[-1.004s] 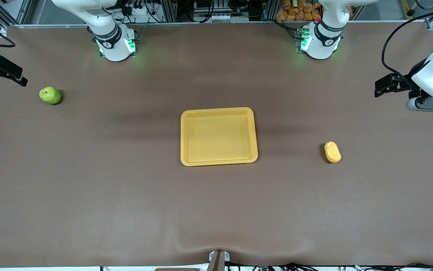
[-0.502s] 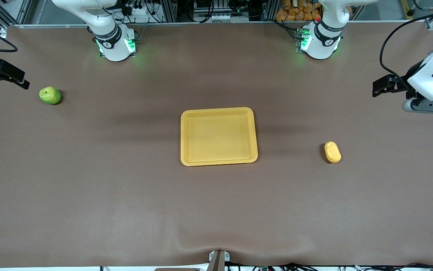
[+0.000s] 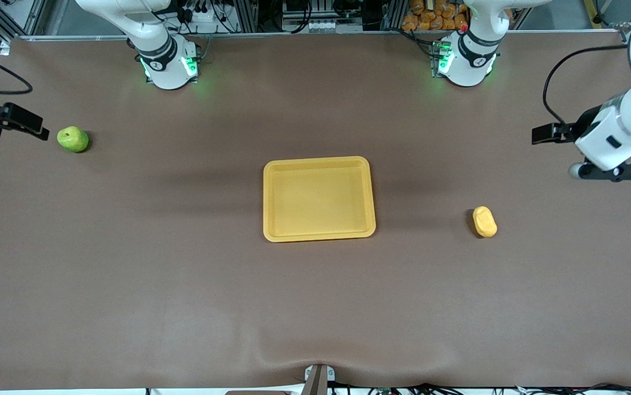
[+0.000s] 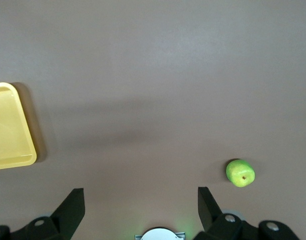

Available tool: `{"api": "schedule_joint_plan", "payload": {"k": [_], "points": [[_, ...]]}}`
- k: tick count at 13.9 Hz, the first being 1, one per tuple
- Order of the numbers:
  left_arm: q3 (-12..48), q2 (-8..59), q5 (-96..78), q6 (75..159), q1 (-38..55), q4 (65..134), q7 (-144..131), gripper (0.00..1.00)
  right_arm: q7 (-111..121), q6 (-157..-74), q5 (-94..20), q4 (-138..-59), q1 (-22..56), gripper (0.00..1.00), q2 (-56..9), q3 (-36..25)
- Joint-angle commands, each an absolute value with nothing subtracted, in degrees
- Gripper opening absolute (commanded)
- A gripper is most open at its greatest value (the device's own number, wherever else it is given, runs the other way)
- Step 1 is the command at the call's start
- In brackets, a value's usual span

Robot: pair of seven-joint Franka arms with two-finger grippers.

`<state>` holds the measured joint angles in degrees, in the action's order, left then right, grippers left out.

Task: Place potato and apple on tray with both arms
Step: 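Move the left gripper toward the potato and the right gripper toward the apple, then lower the left gripper over the potato while the right gripper nears the apple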

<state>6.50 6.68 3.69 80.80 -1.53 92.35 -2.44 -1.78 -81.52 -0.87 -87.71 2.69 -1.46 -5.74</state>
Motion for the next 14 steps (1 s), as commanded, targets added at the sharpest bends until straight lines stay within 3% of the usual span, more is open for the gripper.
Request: {"api": "schedule_joint_plan", "payload": {"k": [1, 7, 11, 14], "points": [[6.77, 9.83, 3.52, 79.89, -1.58, 90.53, -3.6, 1.0, -1.76, -81.21, -0.26, -86.4, 1.93, 1.0, -4.3, -5.27], [7.21, 15.46, 3.87, 84.62, -1.49, 92.28, -3.78, 1.0, -1.67, -81.47, 0.35, -86.31, -0.43, 1.0, -9.57, -5.27], [7.21, 16.96, 3.34, 92.97, -2.28, 95.26, -3.78, 1.0, -1.67, -81.47, 0.53, -86.66, -1.58, 1.0, -13.71, -5.36], [7.21, 16.88, 3.34, 103.06, -2.72, 101.49, -3.78, 1.0, -1.67, -84.1, 2.89, -89.11, -3.59, 1.0, -13.98, -5.36]]}}
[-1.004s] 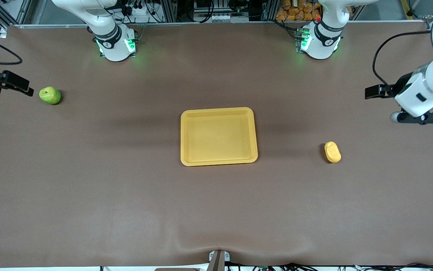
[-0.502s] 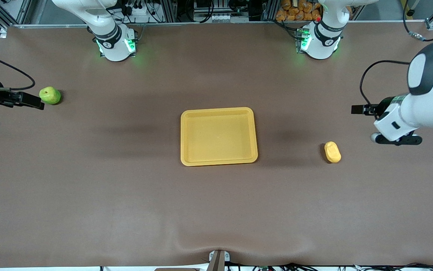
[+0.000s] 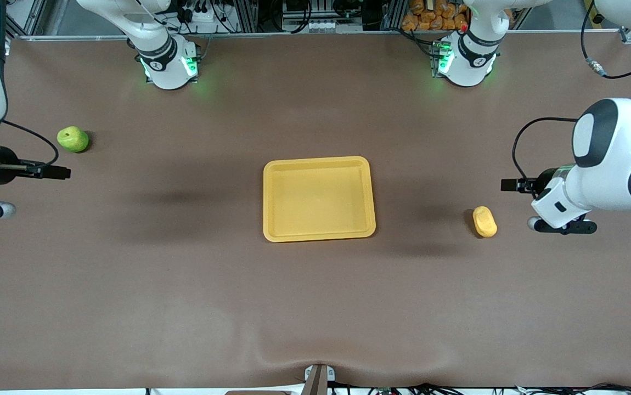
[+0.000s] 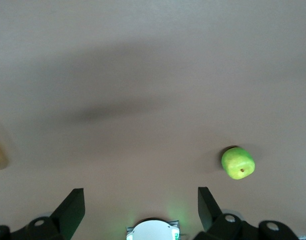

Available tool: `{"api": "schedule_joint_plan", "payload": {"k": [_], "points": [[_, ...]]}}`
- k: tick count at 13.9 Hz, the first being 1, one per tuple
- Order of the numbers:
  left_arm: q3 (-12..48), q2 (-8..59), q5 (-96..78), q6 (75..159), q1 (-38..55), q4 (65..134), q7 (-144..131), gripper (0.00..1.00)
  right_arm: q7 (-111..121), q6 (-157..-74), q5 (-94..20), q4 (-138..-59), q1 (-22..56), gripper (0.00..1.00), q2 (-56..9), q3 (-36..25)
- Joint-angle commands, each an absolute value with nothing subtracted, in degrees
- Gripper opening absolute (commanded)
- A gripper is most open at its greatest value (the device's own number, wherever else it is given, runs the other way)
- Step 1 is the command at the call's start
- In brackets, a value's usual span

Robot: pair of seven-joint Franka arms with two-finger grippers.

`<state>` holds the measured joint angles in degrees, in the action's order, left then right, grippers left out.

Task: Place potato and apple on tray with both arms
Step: 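Lower the left gripper over the potato while the right gripper nears the apple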

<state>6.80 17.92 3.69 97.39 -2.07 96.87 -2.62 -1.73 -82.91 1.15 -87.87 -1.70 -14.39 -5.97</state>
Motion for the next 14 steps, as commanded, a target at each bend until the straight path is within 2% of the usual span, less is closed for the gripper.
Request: {"api": "schedule_joint_plan", "payload": {"k": [1, 7, 10, 14], "points": [[7.21, 16.88, 3.34, 105.88, -2.9, 103.17, -3.78, 1.0, -0.71, -84.55, 3.25, -89.99, -4.91, 1.0, -13.89, -5.27], [7.21, 18.72, 3.34, 117.4, -3.43, 108.54, -3.78, 1.0, 4.66, -86.12, 3.34, -95.78, -10.28, 1.0, -12.57, -5.36], [7.21, 19.25, 3.34, 122.42, -3.25, 110.57, -3.78, 1.0, 4.66, -89.46, 4.39, -102.02, -11.86, 1.0, -10.12, -5.36], [7.21, 20.3, 3.25, 127.42, -3.51, 113.28, -6.05, 1.0, 8.16, -97.81, 5.36, -112.31, -14.84, 1.0, -5.81, -5.36]]}}
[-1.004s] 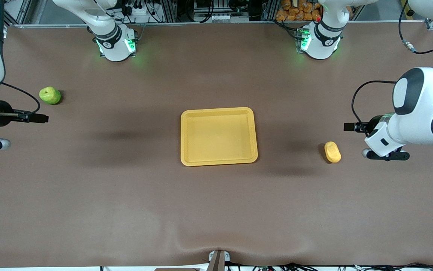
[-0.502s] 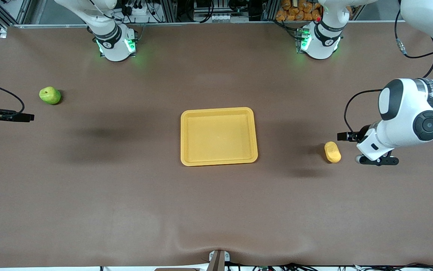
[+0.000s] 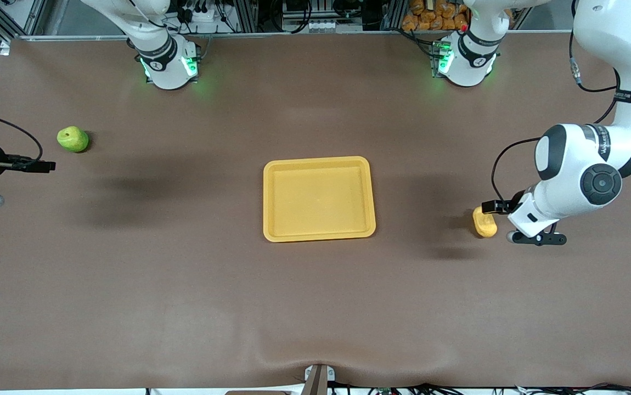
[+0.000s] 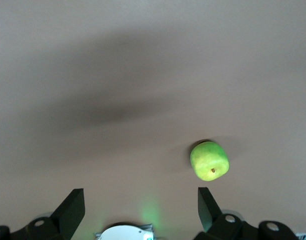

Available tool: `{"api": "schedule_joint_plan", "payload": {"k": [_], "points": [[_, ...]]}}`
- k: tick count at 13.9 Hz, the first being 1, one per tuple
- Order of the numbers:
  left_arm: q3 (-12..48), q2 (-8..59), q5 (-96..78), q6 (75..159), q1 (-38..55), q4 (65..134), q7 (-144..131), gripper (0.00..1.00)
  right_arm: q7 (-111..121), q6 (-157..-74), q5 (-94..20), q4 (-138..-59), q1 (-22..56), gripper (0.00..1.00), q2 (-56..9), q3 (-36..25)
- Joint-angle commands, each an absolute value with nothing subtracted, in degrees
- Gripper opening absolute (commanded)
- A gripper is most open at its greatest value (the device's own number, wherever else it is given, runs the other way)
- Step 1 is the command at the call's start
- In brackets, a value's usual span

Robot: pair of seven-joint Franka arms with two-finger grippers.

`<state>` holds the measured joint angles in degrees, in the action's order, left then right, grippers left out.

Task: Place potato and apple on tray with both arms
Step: 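Lower the left gripper over the potato while the right gripper nears the apple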

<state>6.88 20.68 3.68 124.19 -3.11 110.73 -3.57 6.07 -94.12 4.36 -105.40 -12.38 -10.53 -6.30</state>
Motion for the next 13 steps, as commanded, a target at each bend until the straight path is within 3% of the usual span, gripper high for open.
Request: {"api": "schedule_joint_plan", "payload": {"k": [1, 13], "points": [[7.12, 20.56, 3.25, 129.88, -3.43, 114.25, -7.28, 1.0, 8.96, -98.34, 5.45, -113.46, -15.46, 1.0, -5.8, -5.36], [6.59, 29.17, 4.04, 136.05, -3.43, 113.12, -10.19, 1.0, 17.75, -115.03, 9.93, -127.6, -24.78, 1.0, -5.8, -5.36]]}}
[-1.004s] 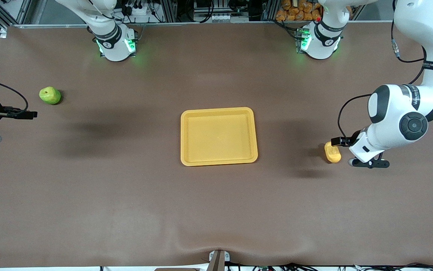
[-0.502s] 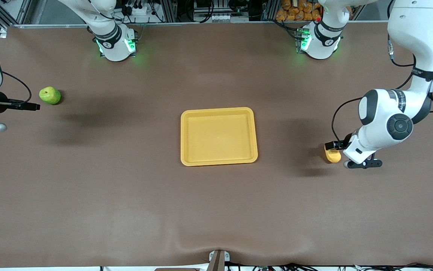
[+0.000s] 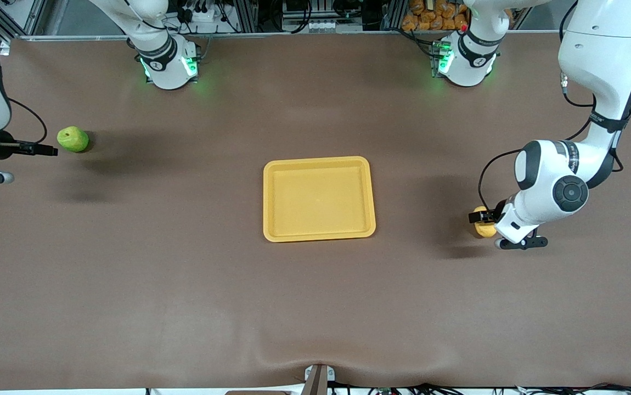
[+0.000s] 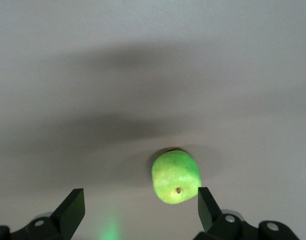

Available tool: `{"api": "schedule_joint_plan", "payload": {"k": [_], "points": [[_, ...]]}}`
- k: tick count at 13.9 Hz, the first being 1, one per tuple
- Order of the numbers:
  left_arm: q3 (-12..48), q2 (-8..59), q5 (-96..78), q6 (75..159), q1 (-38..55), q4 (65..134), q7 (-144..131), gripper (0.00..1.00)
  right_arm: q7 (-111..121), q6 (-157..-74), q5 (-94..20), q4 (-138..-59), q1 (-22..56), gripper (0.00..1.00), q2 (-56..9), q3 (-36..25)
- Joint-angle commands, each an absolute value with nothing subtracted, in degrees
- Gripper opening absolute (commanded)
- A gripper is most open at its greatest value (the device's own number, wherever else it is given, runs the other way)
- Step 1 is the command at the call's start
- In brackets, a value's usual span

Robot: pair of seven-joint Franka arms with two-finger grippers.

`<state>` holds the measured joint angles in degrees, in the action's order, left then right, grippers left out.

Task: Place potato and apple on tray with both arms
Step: 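Close the left gripper on the potato while the right gripper grasps the apple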

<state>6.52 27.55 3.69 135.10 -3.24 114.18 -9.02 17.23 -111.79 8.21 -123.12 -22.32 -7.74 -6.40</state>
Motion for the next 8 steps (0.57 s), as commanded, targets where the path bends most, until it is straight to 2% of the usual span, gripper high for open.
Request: {"api": "schedule_joint_plan", "payload": {"k": [1, 4, 5, 6, 8], "points": [[6.59, 29.79, 4.13, 136.66, -3.43, 112.94, -10.2, 1.0, 17.75, -116.35, 10.63, -129.01, -25.48, 1.0, -5.8, -5.36], [6.68, 30.67, 4.13, 136.67, -3.43, 112.41, -10.2, 1.0, 17.75, -120.57, 12.12, -132.88, -26.54, 1.0, -5.98, -5.36], [6.68, 30.93, 4.13, 136.67, -3.43, 112.41, -10.2, 0.87, 17.84, -122.15, 13.09, -134.11, -26.89, 1.0, -5.98, -5.36], [6.68, 30.94, 4.13, 136.67, -3.51, 112.5, -10.2, 0.63, 17.84, -122.95, 13.18, -134.9, -27.42, 1.0, -5.98, -5.36], [6.59, 30.94, 4.13, 136.58, -3.6, 112.41, -10.11, 0.08, 19.15, -123.83, 13.97, -135.53, -27.86, 1.0, -5.98, -5.36]]}}
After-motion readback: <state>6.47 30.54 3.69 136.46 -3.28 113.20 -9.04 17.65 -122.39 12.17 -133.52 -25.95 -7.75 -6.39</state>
